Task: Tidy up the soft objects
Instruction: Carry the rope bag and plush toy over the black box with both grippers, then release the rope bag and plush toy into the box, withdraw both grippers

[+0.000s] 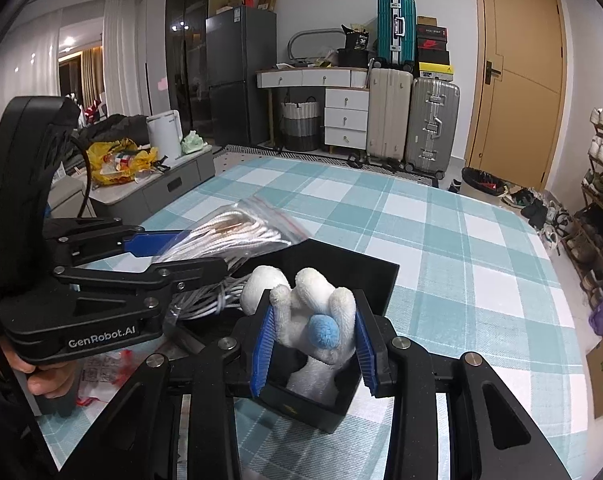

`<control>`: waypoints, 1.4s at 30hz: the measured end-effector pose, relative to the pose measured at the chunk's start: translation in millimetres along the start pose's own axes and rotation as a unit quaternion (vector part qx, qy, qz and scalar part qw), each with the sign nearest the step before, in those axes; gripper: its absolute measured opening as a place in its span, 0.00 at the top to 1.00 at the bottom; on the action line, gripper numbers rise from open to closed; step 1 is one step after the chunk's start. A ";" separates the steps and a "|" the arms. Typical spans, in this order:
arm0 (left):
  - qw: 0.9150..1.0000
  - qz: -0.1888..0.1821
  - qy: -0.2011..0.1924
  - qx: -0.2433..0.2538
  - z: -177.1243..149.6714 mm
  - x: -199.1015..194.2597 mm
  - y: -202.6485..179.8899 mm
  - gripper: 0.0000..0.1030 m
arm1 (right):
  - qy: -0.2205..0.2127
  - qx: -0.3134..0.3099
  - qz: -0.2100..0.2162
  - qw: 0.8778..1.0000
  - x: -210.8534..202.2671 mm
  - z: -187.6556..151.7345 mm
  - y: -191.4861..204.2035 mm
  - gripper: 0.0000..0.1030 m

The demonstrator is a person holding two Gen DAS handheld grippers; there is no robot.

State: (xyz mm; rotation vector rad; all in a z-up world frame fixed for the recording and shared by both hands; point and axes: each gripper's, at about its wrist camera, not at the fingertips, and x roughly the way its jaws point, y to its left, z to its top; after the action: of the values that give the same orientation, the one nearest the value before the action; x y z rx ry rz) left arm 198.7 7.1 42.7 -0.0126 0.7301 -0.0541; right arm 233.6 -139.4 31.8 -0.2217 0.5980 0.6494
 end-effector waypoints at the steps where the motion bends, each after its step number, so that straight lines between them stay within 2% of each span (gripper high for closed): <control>1: 1.000 -0.001 0.004 0.000 0.1 2.1 -0.3 0.63 | 0.002 -0.001 -0.006 1.000 -0.1 -0.2 -0.1 0.65; 10: 0.999 -0.003 0.035 0.008 0.8 17.1 -5.8 0.62 | 0.012 -0.003 -0.015 1.000 6.2 -1.7 -5.2 0.65; 18: 0.999 -0.004 0.036 0.014 -3.0 15.3 -5.7 0.61 | 0.026 -0.017 -0.001 1.000 13.4 -1.6 -1.1 0.65; 28: 0.999 -0.016 0.032 0.004 -5.4 8.6 -0.5 0.59 | 0.037 -0.055 0.019 0.998 2.4 -0.4 -4.2 0.65; 31: 0.999 -0.017 0.030 0.003 -5.4 7.7 -0.5 0.59 | 0.050 -0.064 0.034 0.996 8.6 0.7 -2.8 0.65; 33: 0.999 -0.018 0.028 0.002 -5.6 6.0 0.1 0.57 | 0.058 -0.069 0.030 0.995 15.1 1.0 -0.2 0.65; 34: 0.999 -0.018 0.026 0.001 -5.7 4.6 0.2 0.56 | 0.058 -0.071 0.024 0.995 18.1 1.4 0.8 0.63; 35: 1.000 -0.018 0.023 0.002 -5.7 2.7 0.4 0.52 | 0.058 -0.075 0.018 0.995 20.9 1.1 2.8 0.57; 39: 1.000 -0.014 0.011 0.008 -6.5 -6.9 1.4 0.41 | 0.033 -0.069 -0.022 0.997 14.6 0.7 1.9 0.43; 41: 1.000 -0.014 0.004 0.011 -7.1 -14.6 2.0 0.38 | 0.022 -0.062 -0.041 0.997 7.4 -0.8 -1.1 0.26; 42: 1.000 -0.012 0.000 0.011 -7.6 -18.4 2.5 0.32 | 0.013 -0.052 -0.045 0.998 0.2 -1.9 -4.4 0.22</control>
State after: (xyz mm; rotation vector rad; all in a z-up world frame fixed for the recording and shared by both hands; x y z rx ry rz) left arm 180.1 10.6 49.3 -0.0004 0.7299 -0.0848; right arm 235.6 -143.4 30.2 -0.3536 0.5753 0.5920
